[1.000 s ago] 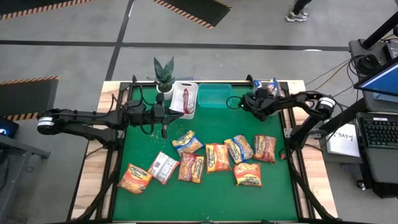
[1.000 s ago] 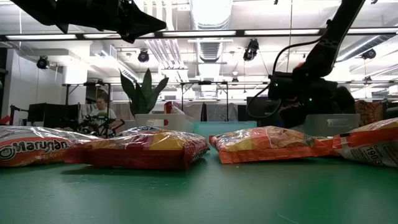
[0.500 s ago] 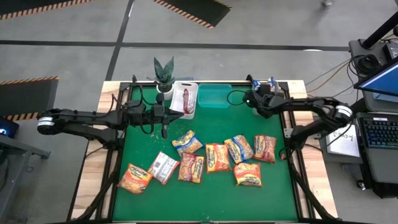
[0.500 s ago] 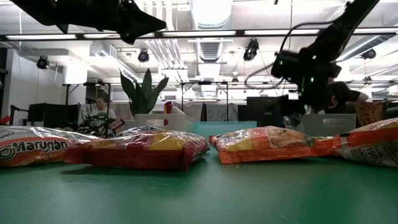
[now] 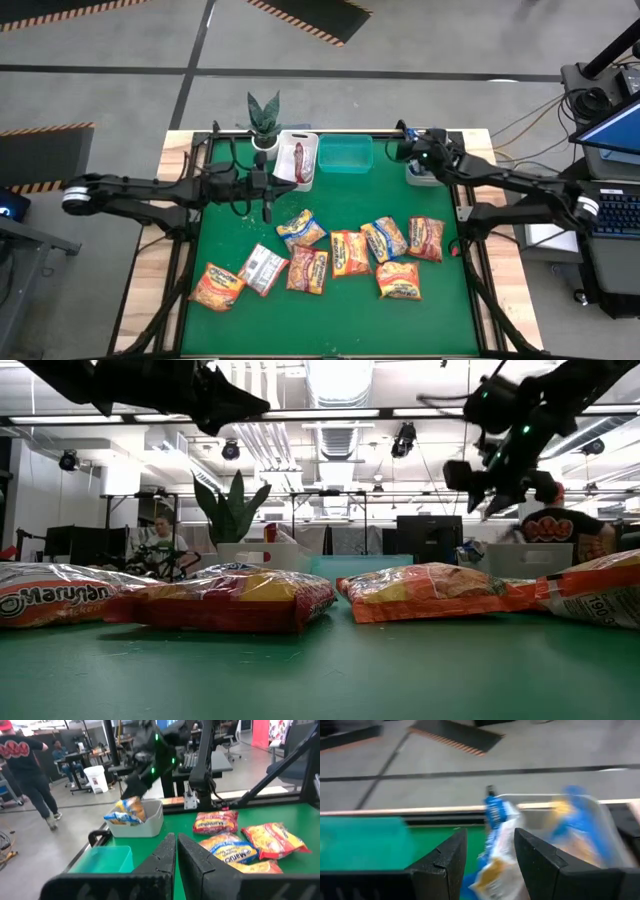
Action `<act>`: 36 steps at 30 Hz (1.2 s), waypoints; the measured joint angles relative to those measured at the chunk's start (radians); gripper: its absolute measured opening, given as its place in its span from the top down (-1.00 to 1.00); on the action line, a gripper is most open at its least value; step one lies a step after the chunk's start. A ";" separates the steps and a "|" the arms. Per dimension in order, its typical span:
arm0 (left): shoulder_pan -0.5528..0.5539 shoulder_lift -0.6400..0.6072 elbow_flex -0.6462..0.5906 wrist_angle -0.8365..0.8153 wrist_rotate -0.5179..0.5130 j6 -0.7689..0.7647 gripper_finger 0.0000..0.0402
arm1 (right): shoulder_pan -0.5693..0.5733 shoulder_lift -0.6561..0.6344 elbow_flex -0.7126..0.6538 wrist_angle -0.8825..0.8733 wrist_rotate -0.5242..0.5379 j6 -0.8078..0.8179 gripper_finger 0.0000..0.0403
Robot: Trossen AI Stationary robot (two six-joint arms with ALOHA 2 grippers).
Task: Sort Maruchan noodles
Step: Put the orange noodle pack into the green bin
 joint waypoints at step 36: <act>0.000 0.081 0.002 0.034 0.000 0.004 1.00 | 0.418 0.185 0.218 -0.034 -0.752 0.101 0.43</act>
